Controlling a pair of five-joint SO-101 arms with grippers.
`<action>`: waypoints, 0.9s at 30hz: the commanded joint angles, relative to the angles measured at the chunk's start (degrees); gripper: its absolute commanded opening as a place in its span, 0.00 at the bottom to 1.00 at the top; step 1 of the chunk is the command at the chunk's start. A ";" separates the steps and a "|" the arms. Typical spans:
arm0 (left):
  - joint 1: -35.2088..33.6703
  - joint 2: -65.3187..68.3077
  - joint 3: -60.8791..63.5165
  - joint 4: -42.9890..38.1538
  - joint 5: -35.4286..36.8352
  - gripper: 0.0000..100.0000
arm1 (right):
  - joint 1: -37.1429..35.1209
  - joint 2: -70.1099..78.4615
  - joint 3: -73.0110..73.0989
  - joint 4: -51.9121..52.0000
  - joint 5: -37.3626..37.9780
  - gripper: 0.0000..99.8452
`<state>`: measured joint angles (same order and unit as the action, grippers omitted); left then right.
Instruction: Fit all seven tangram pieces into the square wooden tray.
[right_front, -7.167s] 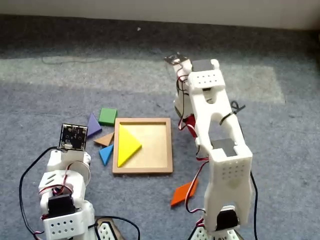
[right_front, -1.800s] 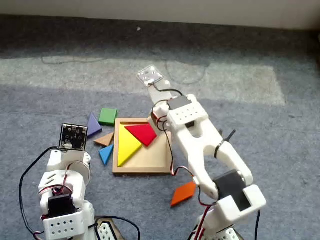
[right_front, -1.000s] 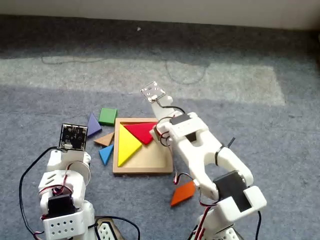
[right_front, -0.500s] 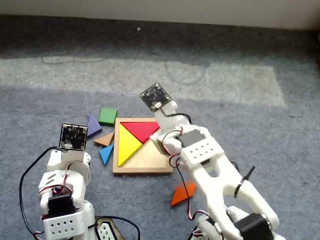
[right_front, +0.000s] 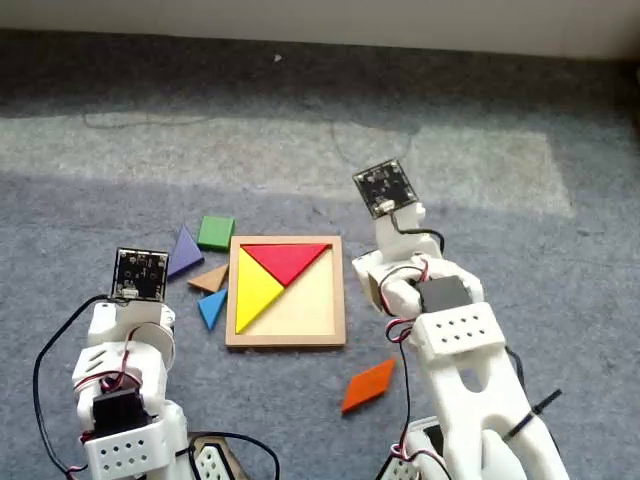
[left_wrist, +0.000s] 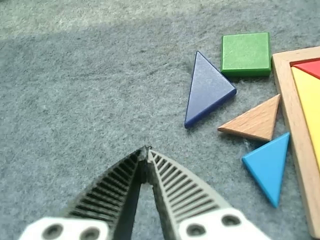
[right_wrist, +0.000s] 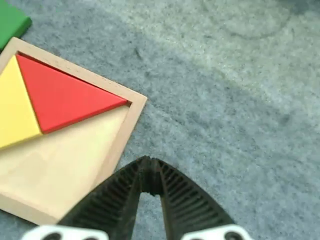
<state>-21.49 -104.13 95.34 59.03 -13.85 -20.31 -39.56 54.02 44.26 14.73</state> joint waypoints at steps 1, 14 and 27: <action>-1.98 -0.22 -2.51 -0.70 -0.44 0.05 | 3.47 -5.49 -2.59 3.47 -0.53 0.01; 1.89 0.31 -17.01 9.41 -0.70 0.17 | 12.35 -6.46 17.27 -17.01 -5.45 0.01; 5.23 14.90 -32.13 17.49 -6.77 0.23 | 14.20 -6.02 17.71 -21.76 -5.54 0.01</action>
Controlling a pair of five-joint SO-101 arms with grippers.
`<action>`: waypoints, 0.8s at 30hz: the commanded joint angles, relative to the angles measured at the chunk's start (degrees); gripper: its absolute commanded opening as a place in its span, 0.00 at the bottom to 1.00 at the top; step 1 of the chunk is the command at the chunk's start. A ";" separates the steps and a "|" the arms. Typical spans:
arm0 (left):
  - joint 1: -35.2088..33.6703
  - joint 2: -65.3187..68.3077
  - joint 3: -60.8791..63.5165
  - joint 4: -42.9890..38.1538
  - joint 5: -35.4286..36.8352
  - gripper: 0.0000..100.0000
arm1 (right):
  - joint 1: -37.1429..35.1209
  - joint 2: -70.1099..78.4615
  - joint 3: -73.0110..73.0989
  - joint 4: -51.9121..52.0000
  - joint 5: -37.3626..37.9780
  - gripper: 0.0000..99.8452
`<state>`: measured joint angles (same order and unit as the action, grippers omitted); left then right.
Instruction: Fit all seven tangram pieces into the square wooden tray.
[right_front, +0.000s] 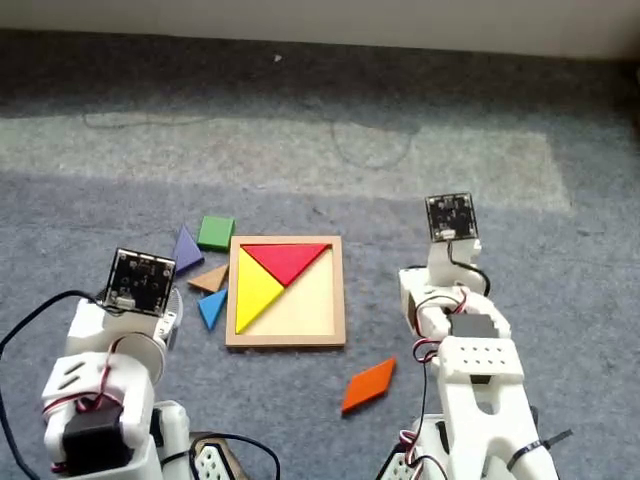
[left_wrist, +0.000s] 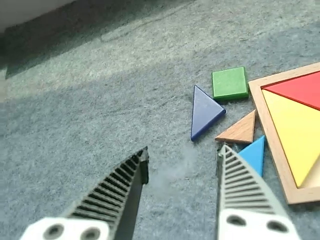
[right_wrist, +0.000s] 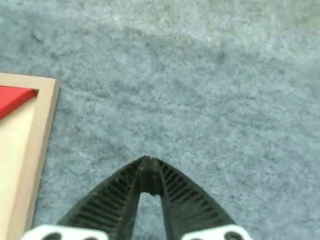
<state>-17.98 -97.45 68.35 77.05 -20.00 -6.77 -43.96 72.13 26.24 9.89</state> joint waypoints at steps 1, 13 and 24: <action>2.42 12.35 -6.73 -1.32 -0.44 0.23 | 0.66 -1.63 -0.31 -4.53 -0.70 0.01; 9.89 62.64 -29.58 -12.04 6.77 0.23 | 0.57 -1.63 -0.31 -5.05 -0.70 0.01; 7.08 101.32 -54.29 -11.60 8.18 0.23 | 0.57 -1.63 -0.22 -5.05 -0.70 0.01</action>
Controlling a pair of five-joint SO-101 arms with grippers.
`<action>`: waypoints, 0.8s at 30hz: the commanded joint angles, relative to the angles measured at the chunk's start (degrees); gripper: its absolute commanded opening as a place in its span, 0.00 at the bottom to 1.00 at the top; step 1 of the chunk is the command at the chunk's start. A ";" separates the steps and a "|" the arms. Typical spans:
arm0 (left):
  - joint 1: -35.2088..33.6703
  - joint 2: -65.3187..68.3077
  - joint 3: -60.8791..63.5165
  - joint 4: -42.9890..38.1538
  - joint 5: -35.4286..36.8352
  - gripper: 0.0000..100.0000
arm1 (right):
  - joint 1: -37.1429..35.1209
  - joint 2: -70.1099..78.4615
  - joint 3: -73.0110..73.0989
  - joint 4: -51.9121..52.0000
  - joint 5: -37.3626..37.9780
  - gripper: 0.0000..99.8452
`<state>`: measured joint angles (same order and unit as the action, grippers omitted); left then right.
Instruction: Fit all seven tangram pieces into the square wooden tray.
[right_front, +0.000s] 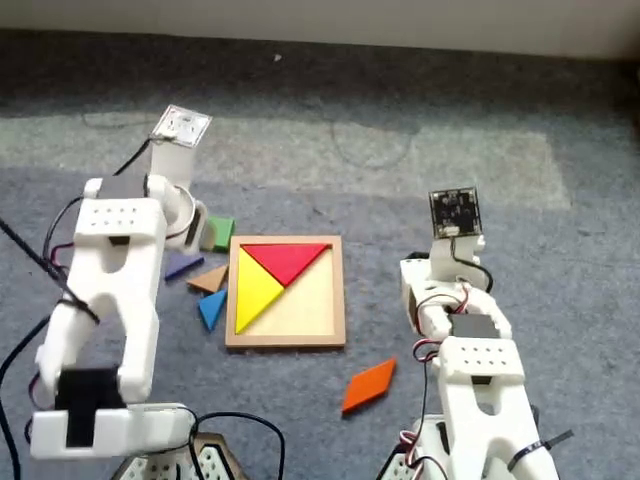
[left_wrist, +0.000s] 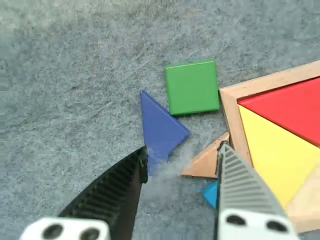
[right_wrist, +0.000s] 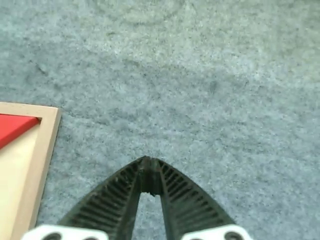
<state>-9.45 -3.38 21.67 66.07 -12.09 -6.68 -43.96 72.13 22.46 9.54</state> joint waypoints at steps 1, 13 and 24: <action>-1.80 10.24 -9.54 -0.62 0.26 0.24 | 0.48 -1.63 -0.22 -1.27 -0.35 0.01; -1.36 32.04 -36.88 10.73 1.23 0.28 | 0.40 -1.63 -0.22 -1.27 -0.18 0.01; 2.24 44.62 -48.22 14.42 3.16 0.28 | 0.40 -1.63 -0.22 -1.27 0.00 0.01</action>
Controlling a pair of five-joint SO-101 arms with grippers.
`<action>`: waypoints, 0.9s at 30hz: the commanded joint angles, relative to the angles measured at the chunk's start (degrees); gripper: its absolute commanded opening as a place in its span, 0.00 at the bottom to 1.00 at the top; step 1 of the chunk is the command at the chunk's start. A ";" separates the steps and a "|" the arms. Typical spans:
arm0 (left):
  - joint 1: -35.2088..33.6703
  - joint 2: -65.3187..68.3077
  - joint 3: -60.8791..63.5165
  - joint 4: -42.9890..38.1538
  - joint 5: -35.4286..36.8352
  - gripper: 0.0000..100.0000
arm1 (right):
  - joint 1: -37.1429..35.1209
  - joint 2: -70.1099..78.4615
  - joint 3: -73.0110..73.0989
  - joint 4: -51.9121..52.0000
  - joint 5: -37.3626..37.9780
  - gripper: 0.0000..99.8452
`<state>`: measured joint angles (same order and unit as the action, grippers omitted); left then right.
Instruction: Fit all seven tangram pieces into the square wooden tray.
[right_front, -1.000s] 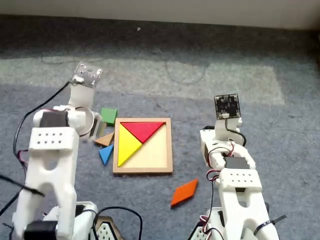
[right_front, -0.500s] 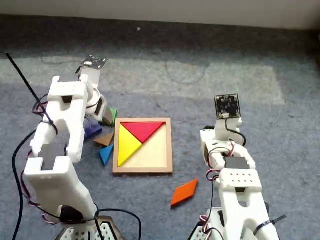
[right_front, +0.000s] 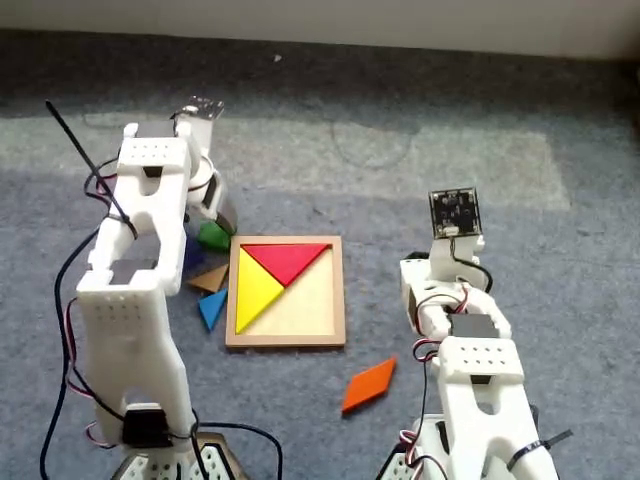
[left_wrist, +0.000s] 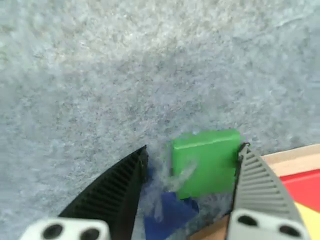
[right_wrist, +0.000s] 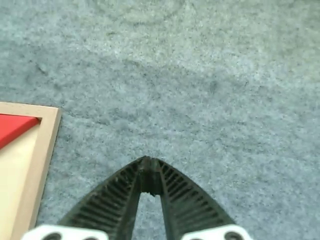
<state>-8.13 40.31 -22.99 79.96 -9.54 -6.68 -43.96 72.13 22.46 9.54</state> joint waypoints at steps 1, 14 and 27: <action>0.92 1.80 -3.82 0.53 0.62 0.28 | 0.40 -1.63 -0.22 -1.27 0.00 0.01; 1.10 3.12 -4.00 1.49 0.26 0.18 | 0.57 -1.63 -0.22 -1.27 0.09 0.01; 6.64 -4.70 -3.91 8.18 -3.96 0.15 | 0.66 -1.63 -0.22 -1.27 0.09 0.01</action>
<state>-3.91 41.80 -26.15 84.97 -12.62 -6.68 -43.96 72.13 22.46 9.54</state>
